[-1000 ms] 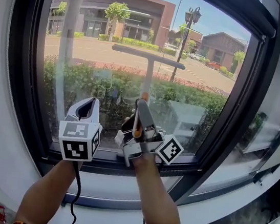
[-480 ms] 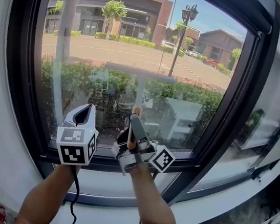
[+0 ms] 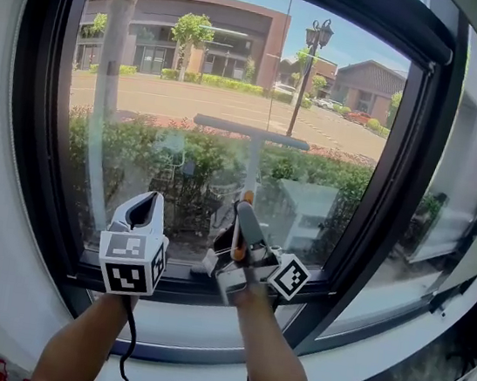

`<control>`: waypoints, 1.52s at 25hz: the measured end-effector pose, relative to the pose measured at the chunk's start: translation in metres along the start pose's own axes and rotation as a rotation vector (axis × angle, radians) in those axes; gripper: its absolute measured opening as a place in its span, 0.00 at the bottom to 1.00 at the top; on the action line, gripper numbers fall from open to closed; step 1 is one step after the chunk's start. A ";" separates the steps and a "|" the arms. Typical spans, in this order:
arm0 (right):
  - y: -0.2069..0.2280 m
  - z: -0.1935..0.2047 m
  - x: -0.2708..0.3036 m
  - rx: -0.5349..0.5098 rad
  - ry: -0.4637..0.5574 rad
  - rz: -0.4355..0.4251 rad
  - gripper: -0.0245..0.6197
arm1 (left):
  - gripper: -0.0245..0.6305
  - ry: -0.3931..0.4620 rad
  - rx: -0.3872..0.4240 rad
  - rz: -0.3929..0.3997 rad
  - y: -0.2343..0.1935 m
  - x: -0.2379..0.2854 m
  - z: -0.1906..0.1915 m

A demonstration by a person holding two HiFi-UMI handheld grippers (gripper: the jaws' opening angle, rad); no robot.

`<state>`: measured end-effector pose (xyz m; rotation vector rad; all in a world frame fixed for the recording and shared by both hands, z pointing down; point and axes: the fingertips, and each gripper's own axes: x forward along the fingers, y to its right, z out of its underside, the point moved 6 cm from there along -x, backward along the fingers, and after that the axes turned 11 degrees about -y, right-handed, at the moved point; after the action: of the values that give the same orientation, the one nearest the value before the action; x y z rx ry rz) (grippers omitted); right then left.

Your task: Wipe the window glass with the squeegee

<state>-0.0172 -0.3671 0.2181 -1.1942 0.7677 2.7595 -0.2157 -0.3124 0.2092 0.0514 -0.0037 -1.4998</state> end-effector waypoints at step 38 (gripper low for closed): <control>-0.060 -0.222 0.100 -0.195 0.006 -0.133 0.11 | 0.07 0.156 0.078 -0.021 0.071 0.041 -0.098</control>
<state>0.0759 -0.4305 -0.0056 -1.2347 0.4102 2.7719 -0.1392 -0.3449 0.1130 0.2314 0.0637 -1.5130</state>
